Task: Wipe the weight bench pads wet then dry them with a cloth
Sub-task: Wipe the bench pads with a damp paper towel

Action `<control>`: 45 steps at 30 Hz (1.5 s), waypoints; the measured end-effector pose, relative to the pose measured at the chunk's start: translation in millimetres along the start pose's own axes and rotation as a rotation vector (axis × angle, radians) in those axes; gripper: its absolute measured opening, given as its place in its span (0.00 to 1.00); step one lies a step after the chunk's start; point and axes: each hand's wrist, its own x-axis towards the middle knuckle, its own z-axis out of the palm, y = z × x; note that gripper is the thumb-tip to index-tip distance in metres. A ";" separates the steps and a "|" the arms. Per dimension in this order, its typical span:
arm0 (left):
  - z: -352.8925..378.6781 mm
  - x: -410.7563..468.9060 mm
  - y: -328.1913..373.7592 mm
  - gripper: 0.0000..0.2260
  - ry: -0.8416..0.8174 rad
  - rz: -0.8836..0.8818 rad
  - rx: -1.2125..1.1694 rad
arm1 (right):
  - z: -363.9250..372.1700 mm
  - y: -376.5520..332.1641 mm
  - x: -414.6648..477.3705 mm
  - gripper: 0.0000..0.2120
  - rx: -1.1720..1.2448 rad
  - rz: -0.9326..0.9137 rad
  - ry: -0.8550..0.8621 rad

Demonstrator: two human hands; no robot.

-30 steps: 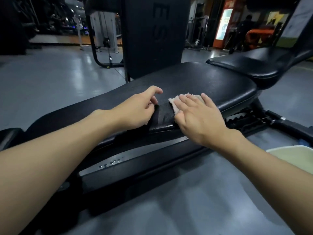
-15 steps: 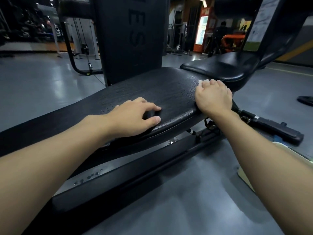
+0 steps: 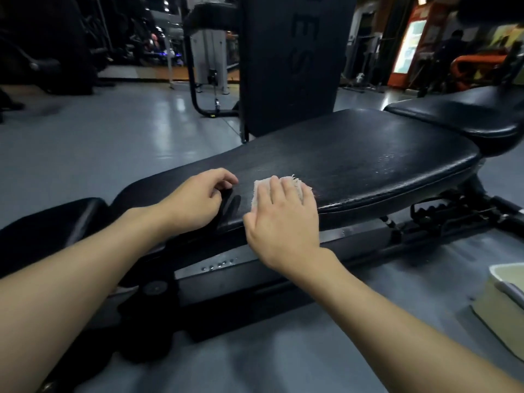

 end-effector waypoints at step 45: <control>12.9 -73.8 -40.6 0.33 0.049 0.373 0.785 | -12.0 30.2 26.4 0.28 -0.180 -0.126 -0.198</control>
